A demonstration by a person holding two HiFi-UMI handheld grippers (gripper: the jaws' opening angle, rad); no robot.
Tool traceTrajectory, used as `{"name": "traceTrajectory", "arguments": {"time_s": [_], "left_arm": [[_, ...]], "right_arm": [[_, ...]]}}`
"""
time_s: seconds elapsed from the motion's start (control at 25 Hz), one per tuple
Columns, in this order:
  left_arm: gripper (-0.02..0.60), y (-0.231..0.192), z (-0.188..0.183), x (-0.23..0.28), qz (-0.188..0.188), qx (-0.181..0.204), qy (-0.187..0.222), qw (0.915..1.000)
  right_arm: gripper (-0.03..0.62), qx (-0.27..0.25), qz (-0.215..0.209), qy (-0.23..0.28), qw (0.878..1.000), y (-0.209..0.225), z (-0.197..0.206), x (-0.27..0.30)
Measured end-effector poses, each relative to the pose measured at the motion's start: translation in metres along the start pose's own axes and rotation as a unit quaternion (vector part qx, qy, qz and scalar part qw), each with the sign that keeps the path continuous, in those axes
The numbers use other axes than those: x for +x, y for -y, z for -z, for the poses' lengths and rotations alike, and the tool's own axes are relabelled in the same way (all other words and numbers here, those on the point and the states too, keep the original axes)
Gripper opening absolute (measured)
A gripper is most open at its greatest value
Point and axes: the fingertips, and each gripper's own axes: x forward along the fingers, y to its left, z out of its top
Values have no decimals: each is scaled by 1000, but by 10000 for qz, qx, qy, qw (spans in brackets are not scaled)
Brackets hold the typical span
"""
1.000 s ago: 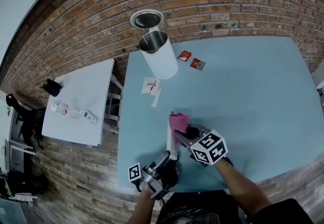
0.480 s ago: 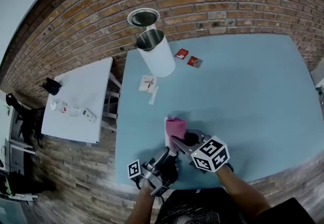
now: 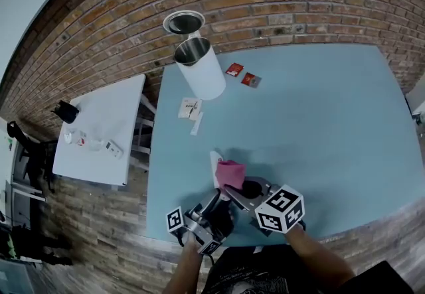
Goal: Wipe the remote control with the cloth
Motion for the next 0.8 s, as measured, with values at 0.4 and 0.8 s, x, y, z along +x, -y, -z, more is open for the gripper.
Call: {"name": "traceTrajectory", "arguments": {"time_s": [0.4,0.8], "left_arm": [[281,2,6,13,181,-35,89,9998],[278,3,9,21,216,-10,127,9997]], "right_arm": [[66,851,-433,445,9944,-13,-16,-21],[66,1884,-717,789,9763,-12,-11,-27]]}}
